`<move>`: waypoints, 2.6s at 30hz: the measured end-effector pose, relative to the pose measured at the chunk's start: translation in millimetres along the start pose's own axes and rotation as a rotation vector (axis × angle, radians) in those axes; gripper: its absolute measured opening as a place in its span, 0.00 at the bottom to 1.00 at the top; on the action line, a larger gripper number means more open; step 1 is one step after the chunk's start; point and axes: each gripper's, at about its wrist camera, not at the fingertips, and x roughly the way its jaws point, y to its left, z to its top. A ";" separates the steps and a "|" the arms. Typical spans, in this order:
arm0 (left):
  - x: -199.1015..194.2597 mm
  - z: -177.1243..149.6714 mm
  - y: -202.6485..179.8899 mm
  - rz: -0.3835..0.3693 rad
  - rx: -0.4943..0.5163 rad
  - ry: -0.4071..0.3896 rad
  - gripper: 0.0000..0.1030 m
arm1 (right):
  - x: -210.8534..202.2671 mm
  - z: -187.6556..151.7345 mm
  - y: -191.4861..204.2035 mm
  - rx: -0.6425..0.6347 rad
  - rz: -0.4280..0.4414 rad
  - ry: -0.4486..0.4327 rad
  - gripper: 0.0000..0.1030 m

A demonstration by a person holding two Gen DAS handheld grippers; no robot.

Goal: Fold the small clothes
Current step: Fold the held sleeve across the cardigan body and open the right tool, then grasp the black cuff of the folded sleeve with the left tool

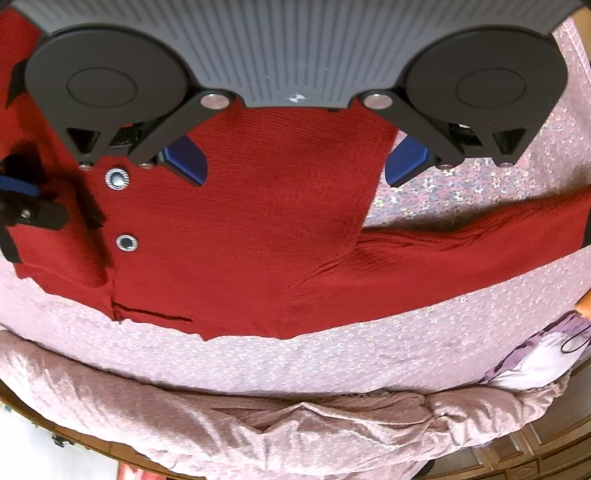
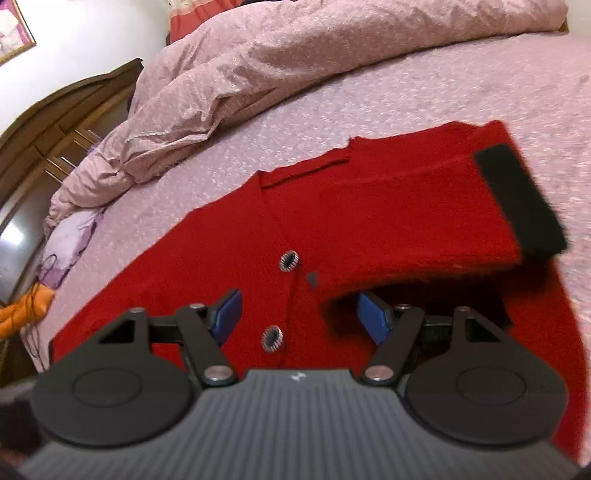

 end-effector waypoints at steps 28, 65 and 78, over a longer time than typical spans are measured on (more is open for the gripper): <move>-14.2 16.4 -198.5 -0.213 0.425 -0.086 1.00 | -79.2 -12.6 -124.8 0.237 -0.191 -0.187 0.69; 43.2 -0.1 -291.0 -0.145 0.569 -0.254 0.45 | -82.0 -28.0 -188.0 0.450 -0.143 -0.209 0.71; 13.0 29.8 -177.7 -0.006 0.294 -0.340 0.38 | -79.9 -21.1 -168.8 0.405 -0.122 -0.210 0.71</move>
